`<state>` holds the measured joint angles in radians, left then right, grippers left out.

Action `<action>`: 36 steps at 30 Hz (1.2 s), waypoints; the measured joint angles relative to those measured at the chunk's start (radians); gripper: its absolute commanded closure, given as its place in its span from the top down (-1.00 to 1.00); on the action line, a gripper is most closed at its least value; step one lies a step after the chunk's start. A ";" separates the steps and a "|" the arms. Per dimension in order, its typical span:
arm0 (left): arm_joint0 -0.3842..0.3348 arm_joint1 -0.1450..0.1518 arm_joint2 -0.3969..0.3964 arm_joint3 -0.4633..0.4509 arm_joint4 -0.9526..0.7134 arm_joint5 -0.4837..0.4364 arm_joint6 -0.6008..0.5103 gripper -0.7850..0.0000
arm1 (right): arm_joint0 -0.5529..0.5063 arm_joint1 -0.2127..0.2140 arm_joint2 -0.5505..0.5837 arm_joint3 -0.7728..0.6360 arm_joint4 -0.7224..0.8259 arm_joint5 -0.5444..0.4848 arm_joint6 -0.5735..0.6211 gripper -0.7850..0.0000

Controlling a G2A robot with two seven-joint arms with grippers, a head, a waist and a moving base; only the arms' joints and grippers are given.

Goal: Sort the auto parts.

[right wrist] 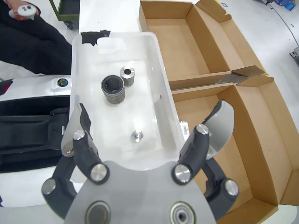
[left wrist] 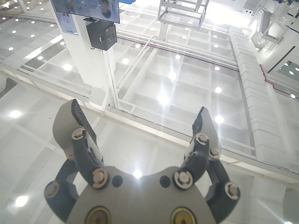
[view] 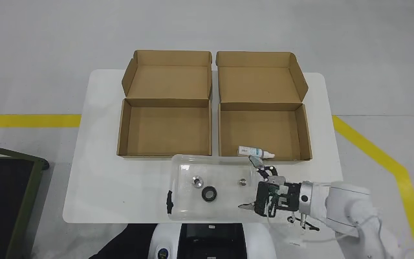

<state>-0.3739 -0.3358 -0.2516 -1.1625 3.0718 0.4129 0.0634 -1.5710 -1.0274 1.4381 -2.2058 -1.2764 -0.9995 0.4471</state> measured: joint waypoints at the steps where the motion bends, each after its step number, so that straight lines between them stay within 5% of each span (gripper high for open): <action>1: 0.000 0.000 0.000 0.000 0.000 0.000 0.000 1.00 | 0.001 0.001 -0.008 -0.002 -0.005 0.000 0.019 1.00; 12: 0.000 0.000 0.000 0.000 0.000 0.000 0.000 1.00 | 0.065 0.006 -0.115 0.041 0.028 0.059 0.247 1.00; 22: 0.000 0.000 0.000 0.000 0.000 0.000 0.000 1.00 | 0.139 0.008 -0.195 0.082 0.049 0.131 0.402 0.58; 24: 0.000 0.000 0.000 0.000 0.000 0.000 0.000 1.00 | 0.152 0.007 -0.217 0.090 0.044 0.139 0.424 0.34; 36: 0.000 0.000 0.000 0.000 0.000 0.000 0.000 1.00 | 0.212 0.006 -0.312 0.121 -0.016 0.171 0.501 0.14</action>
<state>-0.3739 -0.3358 -0.2516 -1.1625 3.0718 0.4129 0.0634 -1.3592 -1.0215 1.1261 -2.0844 -1.2922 -0.8286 0.9477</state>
